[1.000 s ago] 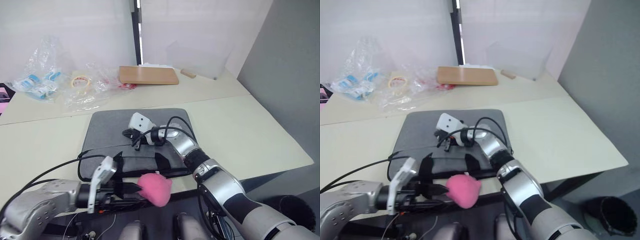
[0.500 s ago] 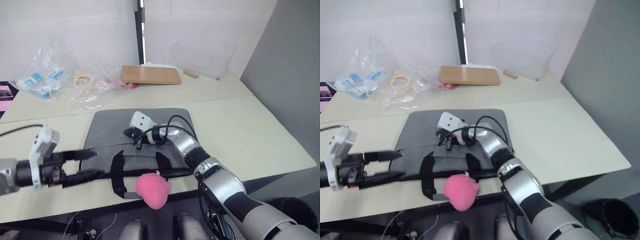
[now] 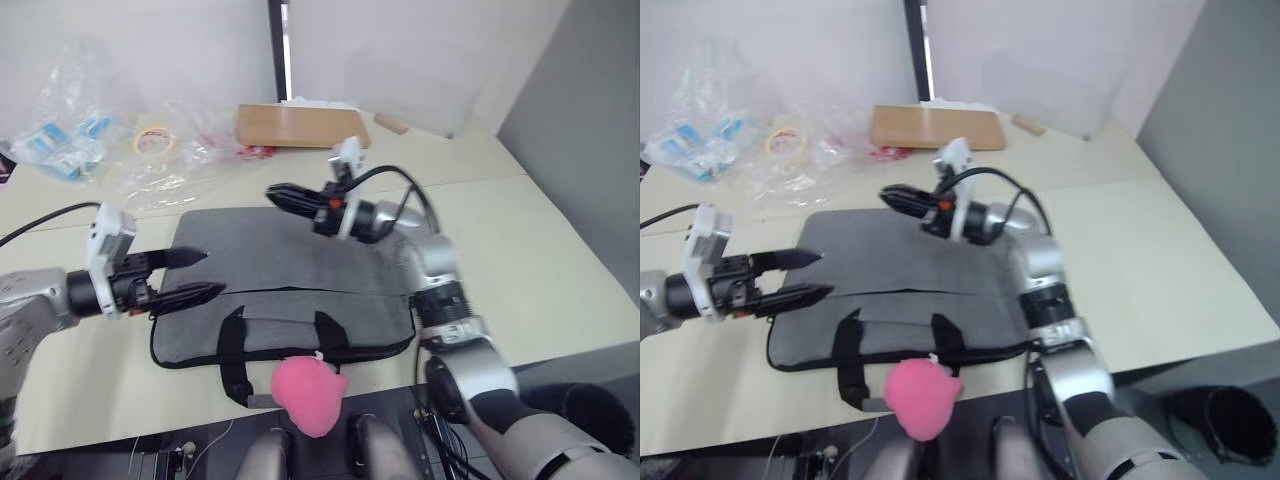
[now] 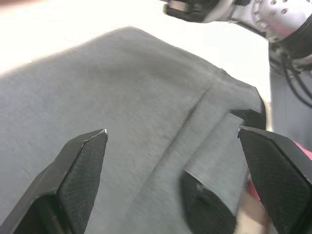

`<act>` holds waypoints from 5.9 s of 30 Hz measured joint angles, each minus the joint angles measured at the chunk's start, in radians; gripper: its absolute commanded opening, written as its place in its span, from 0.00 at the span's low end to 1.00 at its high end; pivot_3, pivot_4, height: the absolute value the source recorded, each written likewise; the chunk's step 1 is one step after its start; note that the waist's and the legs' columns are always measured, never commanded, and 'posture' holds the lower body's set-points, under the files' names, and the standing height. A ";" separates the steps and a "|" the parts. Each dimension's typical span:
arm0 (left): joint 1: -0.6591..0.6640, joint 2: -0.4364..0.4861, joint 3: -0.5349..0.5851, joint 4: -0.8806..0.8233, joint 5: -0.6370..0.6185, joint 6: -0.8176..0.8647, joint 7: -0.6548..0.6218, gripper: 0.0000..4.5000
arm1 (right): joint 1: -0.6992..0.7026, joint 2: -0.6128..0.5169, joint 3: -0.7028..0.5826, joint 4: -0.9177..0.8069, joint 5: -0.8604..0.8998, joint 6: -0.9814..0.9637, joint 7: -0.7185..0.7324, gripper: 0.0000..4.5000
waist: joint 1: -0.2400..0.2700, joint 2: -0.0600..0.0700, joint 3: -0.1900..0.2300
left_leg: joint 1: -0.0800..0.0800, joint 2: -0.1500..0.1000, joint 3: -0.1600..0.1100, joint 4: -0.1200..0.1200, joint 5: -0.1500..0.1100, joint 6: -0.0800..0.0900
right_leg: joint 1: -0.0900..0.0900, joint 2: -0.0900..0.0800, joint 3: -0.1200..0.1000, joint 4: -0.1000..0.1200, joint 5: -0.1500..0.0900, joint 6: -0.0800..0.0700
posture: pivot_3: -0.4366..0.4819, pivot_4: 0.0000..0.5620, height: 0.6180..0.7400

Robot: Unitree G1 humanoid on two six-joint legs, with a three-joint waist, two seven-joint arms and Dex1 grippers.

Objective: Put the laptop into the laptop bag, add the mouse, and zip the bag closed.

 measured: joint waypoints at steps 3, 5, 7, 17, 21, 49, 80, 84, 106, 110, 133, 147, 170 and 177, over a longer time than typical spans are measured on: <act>-0.093 -0.064 -0.093 0.065 0.055 -0.059 -0.027 0.73 | 0.083 -0.180 0.004 -0.178 0.018 0.067 0.087 0.58 | 0.012 0.000 0.000 | -0.004 -0.002 0.002 0.006 -0.002 0.003 | 0.000 0.000 -0.003 -0.004 0.002 0.004 | 0.48 0.27 1.00; -0.161 -0.114 -0.155 0.121 0.093 -0.098 -0.048 0.59 | 0.137 -0.250 0.025 -0.264 0.030 0.076 0.133 0.72 | 0.010 0.000 0.000 | -0.006 -0.002 0.004 0.014 -0.004 0.006 | 0.001 0.000 -0.002 -0.004 0.003 0.006 | 0.48 0.27 1.00; -0.225 -0.158 -0.213 0.186 0.140 -0.148 -0.074 0.43 | 0.176 -0.300 0.051 -0.322 0.036 0.074 0.177 0.88 | 0.005 0.000 0.000 | -0.006 -0.003 0.007 0.016 -0.005 0.008 | 0.001 0.001 -0.001 -0.003 0.003 0.008 | 0.48 0.27 1.00; -0.394 -0.363 -0.386 0.515 0.369 -0.421 -0.148 0.00 | 0.393 -0.483 0.185 -0.485 -0.047 -0.240 0.401 1.00 | 0.021 -0.001 0.001 | 0.000 -0.006 0.008 0.034 -0.012 0.022 | 0.013 0.001 0.000 -0.005 0.005 0.012 | 0.48 0.27 1.00; -0.400 -0.404 -0.413 0.582 0.434 -0.502 -0.152 0.00 | 0.395 -0.467 0.213 -0.517 -0.069 -0.338 0.416 1.00 | 0.019 -0.002 0.001 | 0.005 -0.008 0.009 0.035 -0.010 0.023 | 0.017 0.000 0.001 -0.005 0.004 0.014 | 0.48 0.27 1.00; -0.335 -0.371 -0.474 0.590 0.628 -0.728 -0.101 0.00 | 0.358 -0.314 0.485 -0.336 -0.335 -0.805 0.376 0.53 | 0.013 -0.001 0.000 | 0.035 -0.005 0.010 0.032 -0.011 0.025 | 0.046 0.001 0.003 -0.004 0.001 0.017 | 0.48 0.27 1.00; -0.301 -0.424 -0.502 0.719 0.691 -0.922 -0.032 0.00 | 0.882 -0.828 0.041 -0.616 -0.179 -0.703 0.306 0.00 | 0.031 0.016 -0.011 | 0.050 0.000 0.026 0.032 -0.020 0.033 | 0.062 -0.002 0.013 -0.008 -0.012 0.034 | 0.48 0.27 1.00; -0.296 -0.427 -0.504 0.728 0.692 -0.940 -0.024 0.00 | 0.976 -0.857 -0.062 -0.587 -0.177 -0.731 0.302 0.00 | 0.032 0.017 -0.012 | 0.051 0.000 0.027 0.032 -0.021 0.034 | 0.064 -0.002 0.013 -0.008 -0.012 0.034 | 0.48 0.27 1.00; -0.292 -0.451 -0.504 0.757 0.700 -0.981 -0.006 0.00 | 0.782 -0.789 -0.110 -0.118 -0.277 -0.812 0.193 0.00 | 0.036 0.021 -0.014 | 0.058 0.000 0.028 0.032 -0.024 0.034 | 0.070 -0.002 0.015 -0.009 -0.016 0.036 | 0.48 0.27 1.00; -0.293 -0.453 -0.504 0.757 0.700 -0.981 -0.006 0.00 | 0.661 -0.765 -0.044 -0.018 -0.325 -0.826 0.176 0.00 | 0.036 0.022 -0.015 | 0.058 0.000 0.028 0.032 -0.024 0.034 | 0.070 -0.002 0.015 -0.009 -0.015 0.035 | 0.48 0.27 1.00; -0.264 -0.437 -0.498 0.709 0.700 -0.962 -0.008 0.00 | 0.560 -0.807 0.058 -0.162 -0.297 -0.513 0.245 0.00 | 0.030 0.024 -0.016 | 0.057 0.003 0.030 0.031 -0.026 0.035 | 0.068 -0.005 0.018 -0.009 -0.016 0.034 | 0.48 0.27 1.00; -0.267 -0.452 -0.496 0.706 0.699 -0.962 -0.026 0.00 | 0.579 -0.974 -0.108 -0.551 0.363 0.372 0.347 0.00 | 0.037 0.027 -0.018 | 0.051 0.005 0.027 0.030 -0.029 0.035 | 0.067 -0.008 0.013 -0.019 -0.017 0.035 | 0.48 0.27 1.00; -0.267 -0.460 -0.496 0.706 0.699 -0.962 -0.037 0.00 | 0.682 -0.618 -0.372 -0.460 0.440 0.655 -0.324 0.38 | 0.037 0.033 -0.022 | 0.049 0.004 0.030 0.024 -0.029 0.036 | 0.068 -0.005 0.009 -0.021 -0.019 0.038 | 0.48 0.27 1.00; -0.265 -0.463 -0.496 0.705 0.699 -0.962 -0.039 0.00 | 0.709 -0.869 -0.397 -0.333 0.357 0.547 -0.120 0.91 | 0.037 0.034 -0.022 | 0.050 0.004 0.031 0.024 -0.030 0.038 | 0.069 -0.003 0.010 -0.022 -0.020 0.039 | 0.48 0.27 1.00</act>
